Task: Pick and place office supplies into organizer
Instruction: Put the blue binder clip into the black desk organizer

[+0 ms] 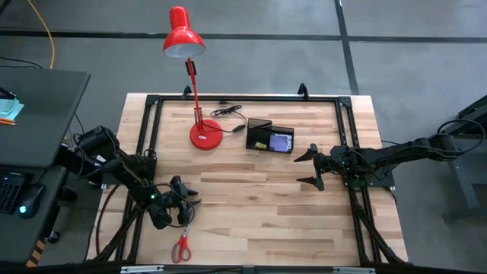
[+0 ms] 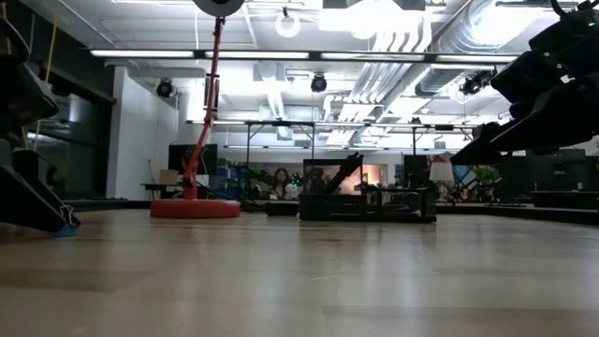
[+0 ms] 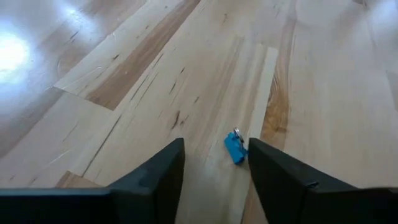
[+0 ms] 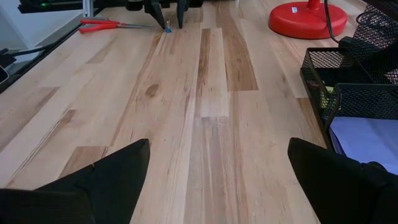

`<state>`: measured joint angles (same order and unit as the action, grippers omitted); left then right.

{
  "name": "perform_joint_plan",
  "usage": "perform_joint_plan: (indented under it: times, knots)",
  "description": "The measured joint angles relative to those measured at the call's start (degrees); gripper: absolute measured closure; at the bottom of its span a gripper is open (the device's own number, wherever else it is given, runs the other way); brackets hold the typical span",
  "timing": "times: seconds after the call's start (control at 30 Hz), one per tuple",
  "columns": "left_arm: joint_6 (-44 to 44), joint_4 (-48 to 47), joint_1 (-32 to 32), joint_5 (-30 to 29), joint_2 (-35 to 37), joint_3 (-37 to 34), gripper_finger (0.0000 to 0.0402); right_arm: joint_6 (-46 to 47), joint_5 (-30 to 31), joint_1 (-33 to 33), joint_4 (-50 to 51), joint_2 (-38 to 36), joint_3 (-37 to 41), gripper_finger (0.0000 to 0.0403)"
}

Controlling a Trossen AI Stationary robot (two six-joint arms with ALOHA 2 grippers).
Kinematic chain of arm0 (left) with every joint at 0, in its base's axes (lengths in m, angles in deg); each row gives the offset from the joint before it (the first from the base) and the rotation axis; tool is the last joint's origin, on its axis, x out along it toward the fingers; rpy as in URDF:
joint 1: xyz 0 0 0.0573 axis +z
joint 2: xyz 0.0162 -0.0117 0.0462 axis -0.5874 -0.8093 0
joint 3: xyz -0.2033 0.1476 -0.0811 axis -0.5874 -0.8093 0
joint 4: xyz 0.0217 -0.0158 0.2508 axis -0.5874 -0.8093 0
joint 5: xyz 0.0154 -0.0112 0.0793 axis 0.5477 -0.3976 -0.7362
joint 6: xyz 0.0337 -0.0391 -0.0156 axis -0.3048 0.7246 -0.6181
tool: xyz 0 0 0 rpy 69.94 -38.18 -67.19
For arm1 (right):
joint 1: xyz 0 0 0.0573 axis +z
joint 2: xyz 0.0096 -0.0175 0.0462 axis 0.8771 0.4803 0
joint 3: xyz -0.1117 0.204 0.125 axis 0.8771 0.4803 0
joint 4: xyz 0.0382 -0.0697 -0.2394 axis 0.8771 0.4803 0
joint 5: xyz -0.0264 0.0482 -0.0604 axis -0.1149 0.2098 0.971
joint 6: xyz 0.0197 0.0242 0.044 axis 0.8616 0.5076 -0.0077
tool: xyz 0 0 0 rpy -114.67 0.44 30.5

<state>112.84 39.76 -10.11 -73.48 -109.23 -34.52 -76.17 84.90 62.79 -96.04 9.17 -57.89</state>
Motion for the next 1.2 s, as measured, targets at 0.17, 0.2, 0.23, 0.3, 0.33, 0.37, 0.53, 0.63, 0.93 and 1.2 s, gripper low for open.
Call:
perform_joint_plan:
  times: [0.17,0.2,0.23,0.3,0.33,0.37,0.53,0.63,0.93,1.2]
  knots:
    - [0.8,0.4,0.0,-0.5,0.0,0.0,0.0278,0.0,0.0,0.0,0.0,0.0,0.0,0.0025]
    - [1.3,0.9,0.0,-0.5,0.0,0.0,0.0284,0.0,0.0,0.0,0.0,0.0,0.0,0.0025]
    - [1.5,1.4,0.0,-0.5,0.0,0.0,0.0290,0.0,0.0,0.0,0.0,0.0,0.0,0.0025]
    - [1.9,2.0,0.0,-0.5,0.0,0.0,0.0299,0.0,0.0,0.0,0.0,0.0,0.0,0.0025]
    - [2.1,2.1,0.0,-0.5,0.0,0.0,0.0303,0.0,0.0,0.0,0.0,0.0,0.0,0.0025]
    - [2.3,2.2,0.0,-0.8,0.0,0.0,0.0307,0.0,0.0,0.0,0.0,0.0,0.0,0.0025]
    - [3.0,2.3,0.5,-1.7,0.0,0.0,0.0328,0.0,0.0,0.0,0.0,0.0,0.0,0.0025]
    - [2.7,2.6,2.1,-0.6,0.0,0.0,0.0345,0.0,0.0,0.0,0.0,0.0,0.0,0.0025]
    - [1.3,3.1,6.1,3.0,0.1,0.1,0.0395,0.0,0.0,0.0,0.0,0.0,0.0,0.0025]
    - [0.8,3.2,6.0,2.4,0.1,0.0,0.0389,0.0,0.0,0.0,0.0,0.0,0.0,0.0025]
